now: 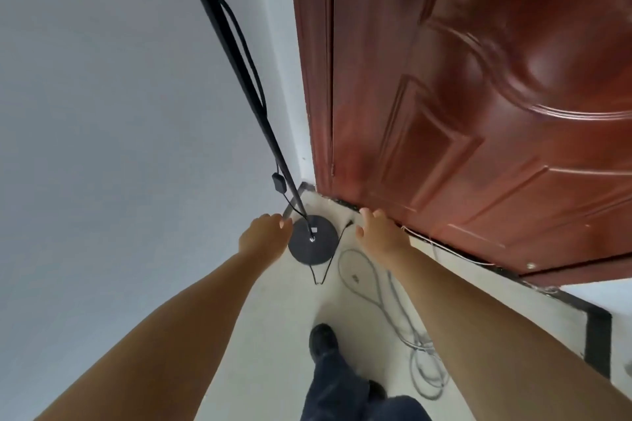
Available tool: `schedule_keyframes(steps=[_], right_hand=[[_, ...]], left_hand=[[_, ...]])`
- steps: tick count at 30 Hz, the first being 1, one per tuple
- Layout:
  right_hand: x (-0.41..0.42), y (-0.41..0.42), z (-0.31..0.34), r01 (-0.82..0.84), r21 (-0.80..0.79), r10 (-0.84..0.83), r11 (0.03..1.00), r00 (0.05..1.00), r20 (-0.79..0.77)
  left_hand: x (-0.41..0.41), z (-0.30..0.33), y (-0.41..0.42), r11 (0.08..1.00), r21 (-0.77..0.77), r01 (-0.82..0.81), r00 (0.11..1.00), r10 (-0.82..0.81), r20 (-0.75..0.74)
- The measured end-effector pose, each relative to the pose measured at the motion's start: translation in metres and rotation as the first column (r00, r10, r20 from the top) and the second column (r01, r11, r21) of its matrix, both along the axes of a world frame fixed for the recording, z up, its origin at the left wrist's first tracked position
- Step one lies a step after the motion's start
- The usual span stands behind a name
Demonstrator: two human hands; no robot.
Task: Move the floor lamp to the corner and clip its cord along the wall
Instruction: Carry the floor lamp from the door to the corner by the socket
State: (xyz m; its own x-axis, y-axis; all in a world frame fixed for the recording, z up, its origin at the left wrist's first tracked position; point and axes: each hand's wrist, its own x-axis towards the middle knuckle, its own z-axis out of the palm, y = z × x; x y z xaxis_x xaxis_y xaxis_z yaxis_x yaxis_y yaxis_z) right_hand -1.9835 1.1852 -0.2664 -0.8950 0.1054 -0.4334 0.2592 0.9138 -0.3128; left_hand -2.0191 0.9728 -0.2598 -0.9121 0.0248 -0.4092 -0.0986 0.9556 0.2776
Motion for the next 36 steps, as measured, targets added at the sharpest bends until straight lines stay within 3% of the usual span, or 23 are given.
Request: schedule_keyframes(steps=[2,5,7,9,11,14,16,18,20,22,24,26,28,32,34,36], right_hand=[[-0.021,-0.004,-0.032,-0.013,-0.027,0.014,1.000,1.000,0.020],[-0.046,-0.015,-0.084,-0.050,-0.092,0.054,0.995,0.997,0.048],[-0.057,-0.027,-0.116,-0.072,-0.132,0.082,0.989,0.994,0.071],[-0.069,-0.038,-0.142,-0.053,-0.165,0.071,0.985,0.992,0.100],[-0.078,-0.049,-0.159,0.011,-0.228,0.018,0.973,0.992,0.125],[-0.087,-0.065,-0.174,0.080,-0.452,-0.006,0.888,0.987,0.163],[-0.088,-0.073,-0.177,0.110,-0.582,0.044,0.806,0.969,0.244],[-0.079,-0.078,-0.183,0.096,-0.572,0.129,0.814,0.931,0.341],[-0.067,-0.068,-0.194,0.033,-0.468,0.175,0.883,0.902,0.394],[-0.058,-0.042,-0.204,0.058,-0.286,0.081,0.956,0.889,0.451],[-0.057,-0.009,-0.209,0.169,-0.089,-0.109,0.982,0.881,0.461],[-0.068,0.014,-0.205,0.190,-0.001,-0.172,0.982,0.891,0.421],[-0.092,0.010,-0.195,0.195,-0.088,-0.156,0.977,0.930,0.332],[-0.142,-0.045,-0.170,0.072,-0.478,-0.009,0.875,0.991,0.134],[-0.157,-0.075,-0.161,-0.043,-0.579,0.116,0.814,0.989,0.089],[-0.166,-0.096,-0.156,-0.037,-0.613,0.137,0.789,0.984,0.117]], left_hand=[[-0.019,-0.032,0.004,0.998,0.017,-0.058,0.997,0.057,0.050],[-0.043,-0.078,0.013,0.914,0.160,-0.374,0.924,0.351,0.152],[-0.062,-0.102,0.018,0.719,0.317,-0.618,0.785,0.542,0.301],[-0.079,-0.119,0.021,0.499,0.439,-0.747,0.663,0.606,0.440],[-0.088,-0.127,0.021,0.395,0.511,-0.764,0.635,0.603,0.483],[-0.081,-0.124,0.018,0.321,0.548,-0.773,0.604,0.636,0.480],[-0.070,-0.113,0.019,0.127,0.610,-0.782,0.547,0.610,0.573],[-0.064,-0.097,0.018,0.006,0.686,-0.727,0.560,0.583,0.588],[-0.068,-0.077,0.015,0.018,0.766,-0.642,0.610,0.616,0.497],[-0.079,-0.054,0.010,0.072,0.837,-0.543,0.655,0.659,0.368],[-0.089,-0.034,0.006,0.164,0.890,-0.426,0.714,0.665,0.220],[-0.095,-0.021,0.006,0.302,0.897,-0.323,0.796,0.600,0.084],[-0.097,-0.014,0.011,0.471,0.852,-0.229,0.879,0.477,-0.027],[-0.105,-0.015,0.020,0.637,0.753,-0.163,0.901,0.406,-0.149],[-0.113,-0.014,0.024,0.678,0.718,-0.160,0.883,0.424,-0.203],[-0.121,-0.016,0.026,0.637,0.751,-0.175,0.874,0.452,-0.180]])
